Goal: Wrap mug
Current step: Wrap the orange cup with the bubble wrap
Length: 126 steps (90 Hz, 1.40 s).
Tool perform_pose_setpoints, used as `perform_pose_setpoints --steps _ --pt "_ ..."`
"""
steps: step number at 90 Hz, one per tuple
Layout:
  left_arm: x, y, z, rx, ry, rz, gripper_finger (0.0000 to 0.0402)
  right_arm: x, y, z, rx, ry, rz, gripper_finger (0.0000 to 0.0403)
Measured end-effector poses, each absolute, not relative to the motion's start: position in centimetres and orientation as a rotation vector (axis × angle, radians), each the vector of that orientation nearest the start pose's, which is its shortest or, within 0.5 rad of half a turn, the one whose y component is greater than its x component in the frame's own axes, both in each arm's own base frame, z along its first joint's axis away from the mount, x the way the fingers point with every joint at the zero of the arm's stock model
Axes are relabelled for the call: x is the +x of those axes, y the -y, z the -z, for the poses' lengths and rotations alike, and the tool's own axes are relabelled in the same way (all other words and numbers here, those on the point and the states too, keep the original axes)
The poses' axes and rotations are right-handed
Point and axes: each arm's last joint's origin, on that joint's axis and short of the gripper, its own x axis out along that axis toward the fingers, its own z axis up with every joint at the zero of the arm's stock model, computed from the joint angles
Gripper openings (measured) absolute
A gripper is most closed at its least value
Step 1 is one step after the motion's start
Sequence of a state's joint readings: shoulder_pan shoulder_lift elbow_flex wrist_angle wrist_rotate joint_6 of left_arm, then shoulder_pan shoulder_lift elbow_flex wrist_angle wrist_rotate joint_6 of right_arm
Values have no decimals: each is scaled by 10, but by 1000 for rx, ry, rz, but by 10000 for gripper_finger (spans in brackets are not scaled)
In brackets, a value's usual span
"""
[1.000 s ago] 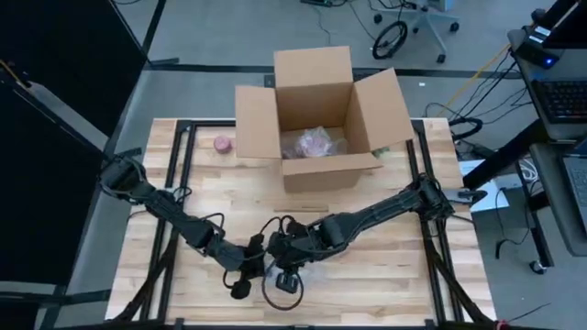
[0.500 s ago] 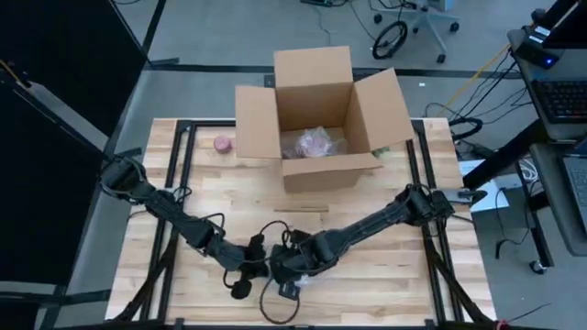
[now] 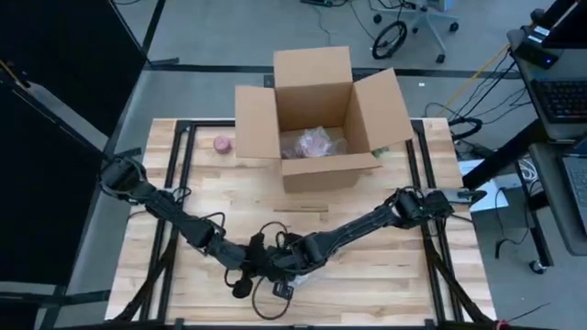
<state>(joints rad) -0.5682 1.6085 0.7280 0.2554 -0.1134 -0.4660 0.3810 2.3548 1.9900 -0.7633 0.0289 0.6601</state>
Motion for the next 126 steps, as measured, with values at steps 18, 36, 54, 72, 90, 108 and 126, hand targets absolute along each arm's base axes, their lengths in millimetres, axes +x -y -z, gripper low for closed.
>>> perform_pose_setpoints --steps 18,36,54,72,90,108,126 --pt "259 163 -170 -241 -665 302 0 464 -186 -160 376 -1196 40 0" --pt "239 150 -205 -275 -647 302 0 463 -185 -162 358 -1210 24 0" --pt "222 139 -222 -271 -668 249 0 464 -185 -163 363 -1203 19 0" --pt "243 142 -212 -266 -586 213 0 465 -186 -163 370 -1194 13 0" --pt "262 154 -185 -266 -609 235 0 466 -183 -163 376 -1186 15 0" --pt "274 162 -166 -248 -668 229 0 467 -182 -164 374 -1186 9 0" --pt "277 164 -154 -229 -702 221 0 466 -183 -163 371 -1189 9 0"
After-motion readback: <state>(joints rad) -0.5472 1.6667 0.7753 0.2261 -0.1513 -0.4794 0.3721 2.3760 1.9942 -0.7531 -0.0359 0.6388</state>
